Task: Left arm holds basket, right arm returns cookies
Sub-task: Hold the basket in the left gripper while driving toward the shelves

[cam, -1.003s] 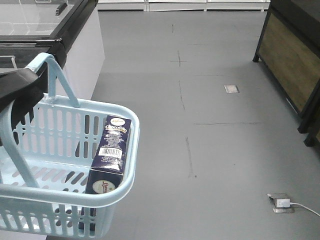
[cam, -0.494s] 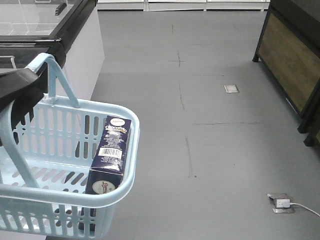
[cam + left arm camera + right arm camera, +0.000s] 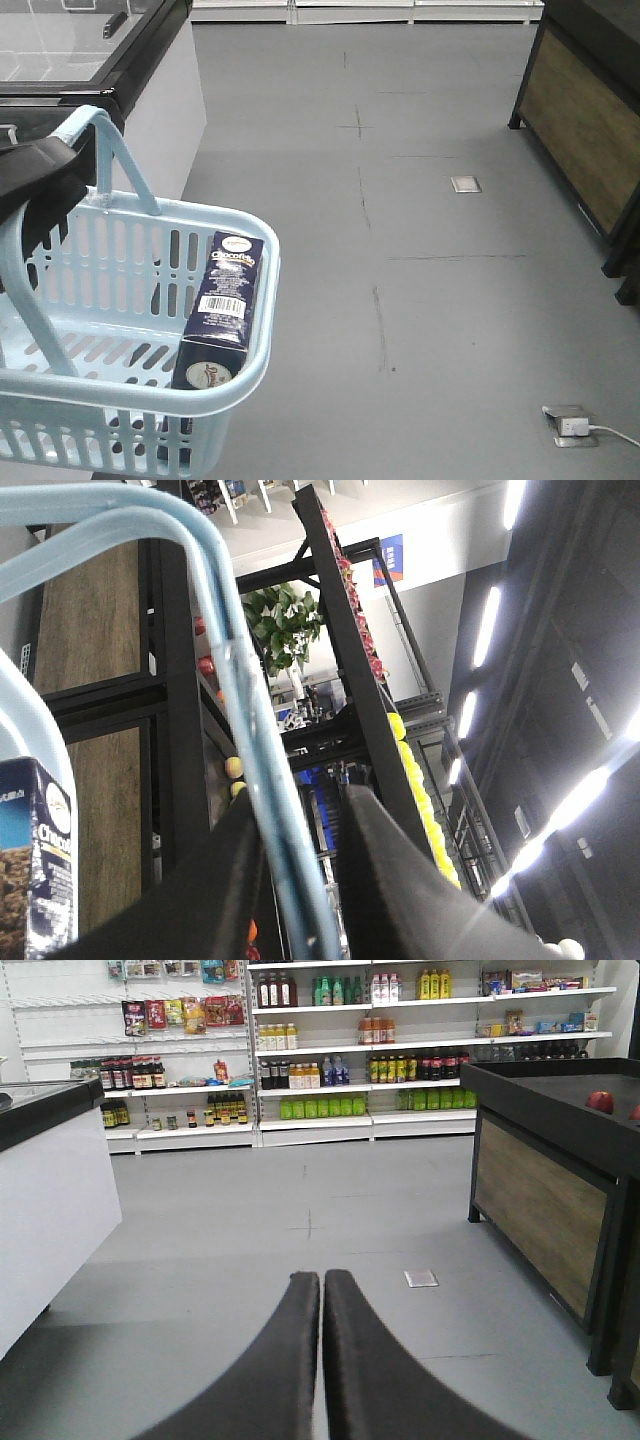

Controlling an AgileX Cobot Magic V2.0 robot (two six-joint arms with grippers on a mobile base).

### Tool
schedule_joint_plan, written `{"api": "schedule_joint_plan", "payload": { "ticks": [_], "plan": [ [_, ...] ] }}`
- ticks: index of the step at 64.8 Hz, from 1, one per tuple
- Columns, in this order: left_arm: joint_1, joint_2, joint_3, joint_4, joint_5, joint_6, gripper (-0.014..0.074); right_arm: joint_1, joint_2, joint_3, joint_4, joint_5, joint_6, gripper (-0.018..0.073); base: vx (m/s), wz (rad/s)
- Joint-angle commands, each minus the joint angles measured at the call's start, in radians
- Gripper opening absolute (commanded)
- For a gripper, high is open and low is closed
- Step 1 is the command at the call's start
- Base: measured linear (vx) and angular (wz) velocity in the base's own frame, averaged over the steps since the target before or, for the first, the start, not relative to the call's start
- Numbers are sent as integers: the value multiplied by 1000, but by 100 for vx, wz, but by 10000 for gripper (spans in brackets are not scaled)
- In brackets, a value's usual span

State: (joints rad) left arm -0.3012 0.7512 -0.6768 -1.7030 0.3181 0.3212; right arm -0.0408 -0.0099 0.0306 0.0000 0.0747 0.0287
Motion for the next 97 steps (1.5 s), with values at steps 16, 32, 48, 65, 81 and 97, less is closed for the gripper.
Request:
{"api": "schedule_joint_plan", "payload": {
  "ticks": [16,32,48,65,81,97],
  "plan": [
    [-8,-9,-33,-65,19,6,-8,-6,-12,0,0,-75,-9,-8,20,3],
    [-8,-9,-33,-65,20,6,-8,-6,-12,0,0,-75,-9,-8,22,-10],
    [-8,-9,-33,-65,20,6,-8,-6,-12,0,0,-75,-9,-8,28,-9],
    [-8,-9,-33,-65,20,6,-8,-6,-12,0,0,-75,-9,-8,32,2],
    [-8,-9,-33,-65,20,6,-8,-6,-12,0,0,-75,-9,-8,36,8],
    [-8,-9,-33,-65,21,6,-8,-6,-12,0,0,-75,-9,-8,40,8]
  ]
}}
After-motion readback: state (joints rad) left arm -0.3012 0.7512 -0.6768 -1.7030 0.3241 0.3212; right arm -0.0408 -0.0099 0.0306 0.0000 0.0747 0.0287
